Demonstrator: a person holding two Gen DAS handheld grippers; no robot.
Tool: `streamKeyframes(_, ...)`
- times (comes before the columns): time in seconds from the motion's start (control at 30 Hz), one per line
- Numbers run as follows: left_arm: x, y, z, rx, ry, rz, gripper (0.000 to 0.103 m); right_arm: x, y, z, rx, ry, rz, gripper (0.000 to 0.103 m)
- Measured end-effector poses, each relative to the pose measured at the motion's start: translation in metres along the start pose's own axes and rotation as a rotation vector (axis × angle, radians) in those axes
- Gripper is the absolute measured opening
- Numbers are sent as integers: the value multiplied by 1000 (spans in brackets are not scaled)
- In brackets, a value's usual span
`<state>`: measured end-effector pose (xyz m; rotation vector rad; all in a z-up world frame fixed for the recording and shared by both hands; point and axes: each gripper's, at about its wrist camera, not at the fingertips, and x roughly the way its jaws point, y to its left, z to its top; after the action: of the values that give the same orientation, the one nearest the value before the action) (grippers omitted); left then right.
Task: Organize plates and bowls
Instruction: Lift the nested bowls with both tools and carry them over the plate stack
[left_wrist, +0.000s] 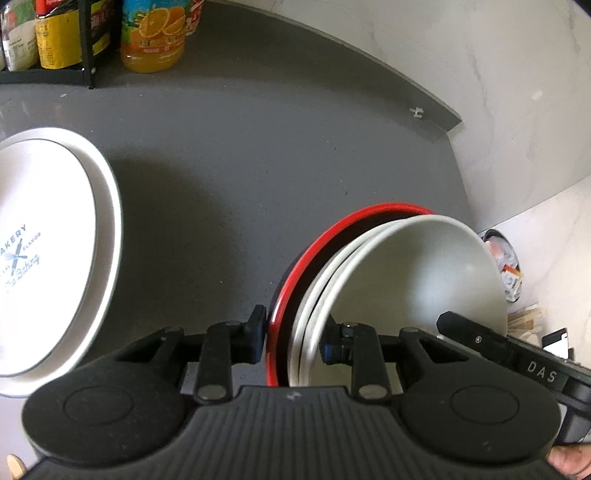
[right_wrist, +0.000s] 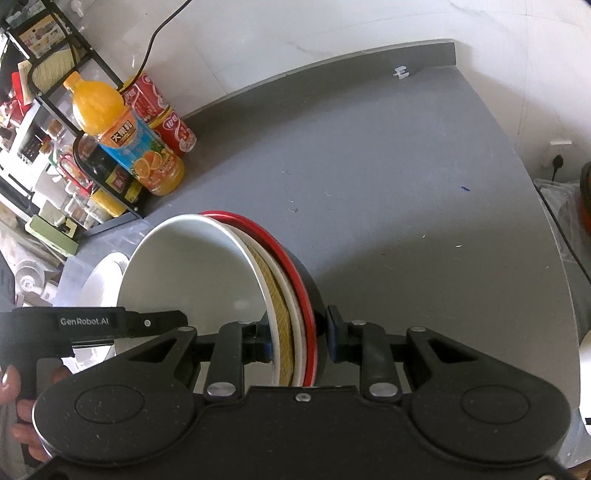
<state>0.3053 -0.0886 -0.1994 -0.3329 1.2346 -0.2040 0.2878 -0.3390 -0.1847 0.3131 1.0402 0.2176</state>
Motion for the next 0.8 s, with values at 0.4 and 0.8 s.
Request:
streamKeyframes(0.4, -23, 15, 10, -36, -49, -11, 27, 6, 28, 17, -30, 4, 23, 24)
streamKeyframes(0.8, -59, 41, 29, -74, -107, -10, 27, 7, 78, 38, -80, -13, 58, 24)
